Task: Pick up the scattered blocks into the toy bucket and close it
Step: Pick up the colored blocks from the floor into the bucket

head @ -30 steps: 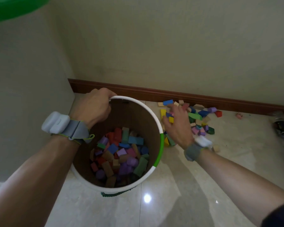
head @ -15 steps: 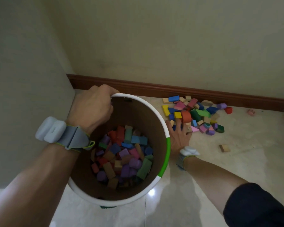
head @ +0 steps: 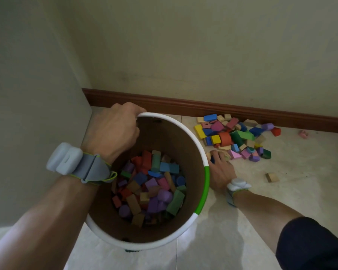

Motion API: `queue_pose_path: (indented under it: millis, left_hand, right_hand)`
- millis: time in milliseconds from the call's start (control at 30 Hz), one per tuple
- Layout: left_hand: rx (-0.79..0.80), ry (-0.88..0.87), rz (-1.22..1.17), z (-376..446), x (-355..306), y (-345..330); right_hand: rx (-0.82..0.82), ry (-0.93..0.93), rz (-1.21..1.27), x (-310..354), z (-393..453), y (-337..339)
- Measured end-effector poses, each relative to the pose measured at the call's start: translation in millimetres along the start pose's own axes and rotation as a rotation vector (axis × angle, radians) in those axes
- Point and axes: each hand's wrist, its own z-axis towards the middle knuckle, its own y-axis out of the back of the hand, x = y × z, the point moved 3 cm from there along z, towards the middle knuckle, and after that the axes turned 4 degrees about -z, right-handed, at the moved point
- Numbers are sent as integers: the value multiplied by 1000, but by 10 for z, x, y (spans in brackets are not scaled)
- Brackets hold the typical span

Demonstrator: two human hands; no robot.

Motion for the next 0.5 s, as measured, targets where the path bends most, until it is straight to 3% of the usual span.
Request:
queue_pose_path:
  millis: [333, 500]
  left_hand:
    - [1, 15, -17, 3, -23, 0]
    - [-12, 36, 2, -5, -35, 12]
  right_hand:
    - [49, -145, 189, -72, 14, 10]
    - [83, -190, 3, 97, -28, 16]
